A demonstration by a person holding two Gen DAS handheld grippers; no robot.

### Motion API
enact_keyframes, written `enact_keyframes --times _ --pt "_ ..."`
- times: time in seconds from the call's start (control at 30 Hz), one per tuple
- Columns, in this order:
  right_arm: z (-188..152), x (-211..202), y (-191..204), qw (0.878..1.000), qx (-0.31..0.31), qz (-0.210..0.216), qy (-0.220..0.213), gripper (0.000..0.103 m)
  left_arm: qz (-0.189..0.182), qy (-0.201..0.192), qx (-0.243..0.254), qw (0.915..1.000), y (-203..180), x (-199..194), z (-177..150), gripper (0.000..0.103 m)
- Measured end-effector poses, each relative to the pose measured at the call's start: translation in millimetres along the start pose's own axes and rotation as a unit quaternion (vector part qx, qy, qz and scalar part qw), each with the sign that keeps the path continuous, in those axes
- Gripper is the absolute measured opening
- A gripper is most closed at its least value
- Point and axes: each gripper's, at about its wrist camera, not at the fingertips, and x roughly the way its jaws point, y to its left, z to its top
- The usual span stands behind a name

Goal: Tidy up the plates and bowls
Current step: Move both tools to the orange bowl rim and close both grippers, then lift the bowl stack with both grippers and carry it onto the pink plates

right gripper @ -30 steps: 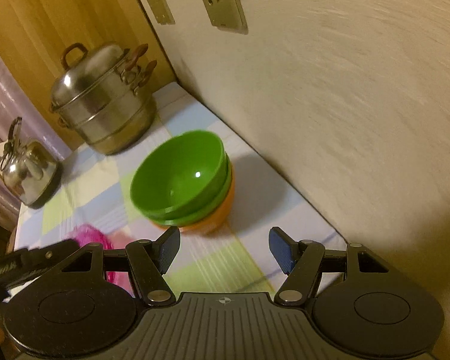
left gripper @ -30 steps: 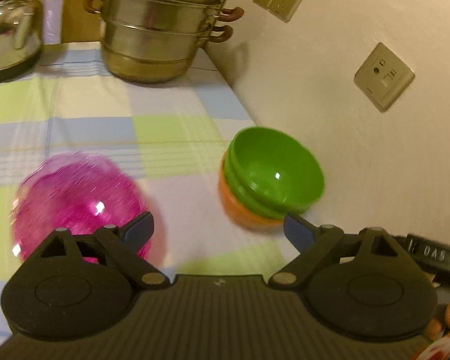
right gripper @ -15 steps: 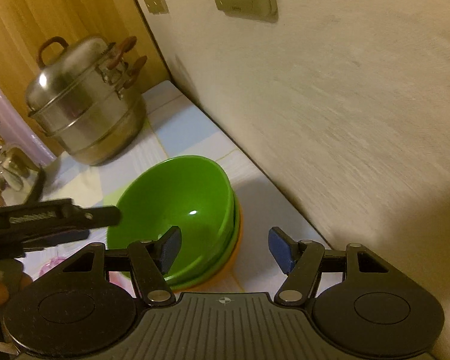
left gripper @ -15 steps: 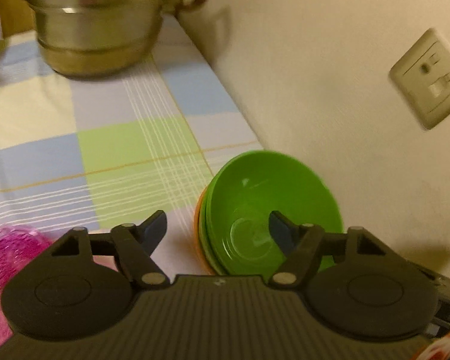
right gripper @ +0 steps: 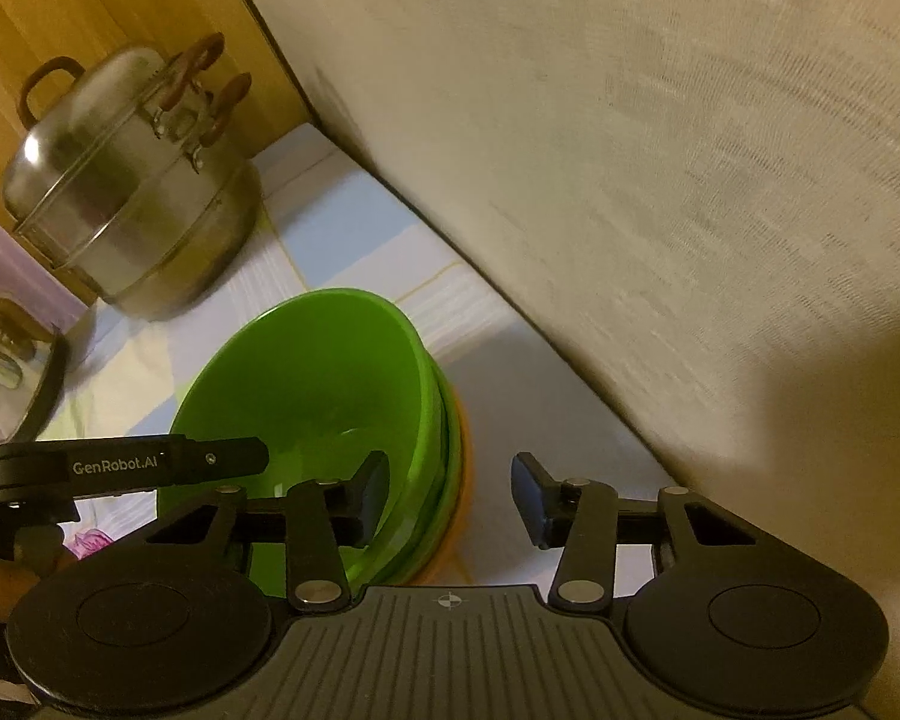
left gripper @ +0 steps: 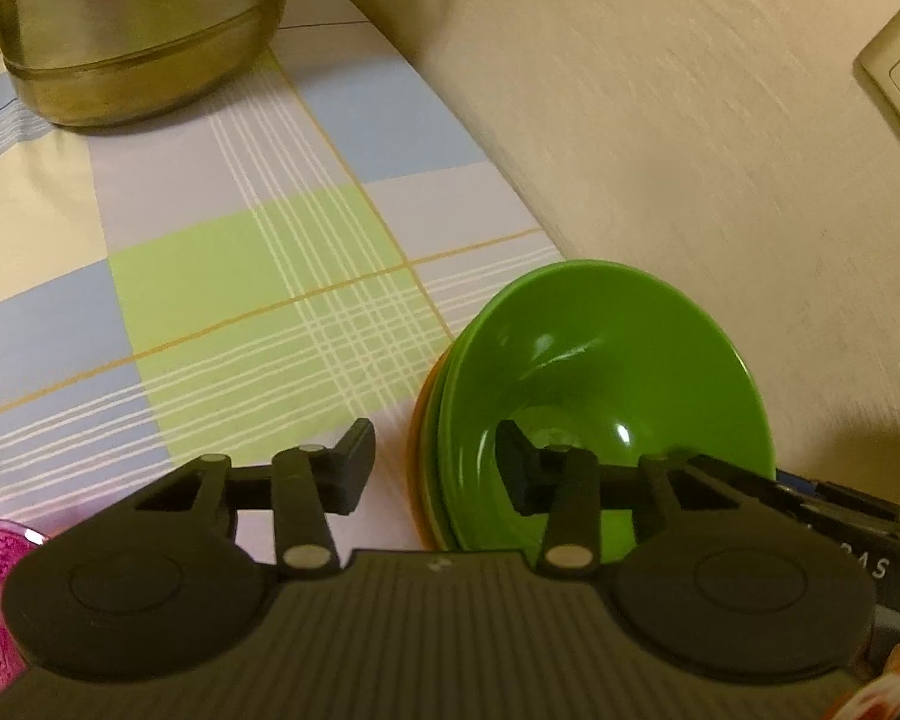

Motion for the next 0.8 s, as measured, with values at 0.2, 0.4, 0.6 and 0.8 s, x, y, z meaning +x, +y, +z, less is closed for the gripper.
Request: enact_keyframes --times 0.2,0.4,0.6,0.8 --pt "3 14 -1 1.000 0.022 0.003 0.021 0.039 -0.001 0.005 0.009 0.9999 -2 1 1 0.036" --pt "4 22 0 0.999 0.024 -0.003 0.034 0.036 0.000 0.011 0.017 0.9998 -5 2 4 0.032" --pt "4 30 -1 0.998 0.032 -0.006 0.047 0.032 0.002 0.019 0.022 0.9996 -6 3 6 0.029" --pt "5 36 -1 0.998 0.034 -0.007 0.053 0.026 0.002 0.031 0.020 0.9993 -6 8 7 0.025"
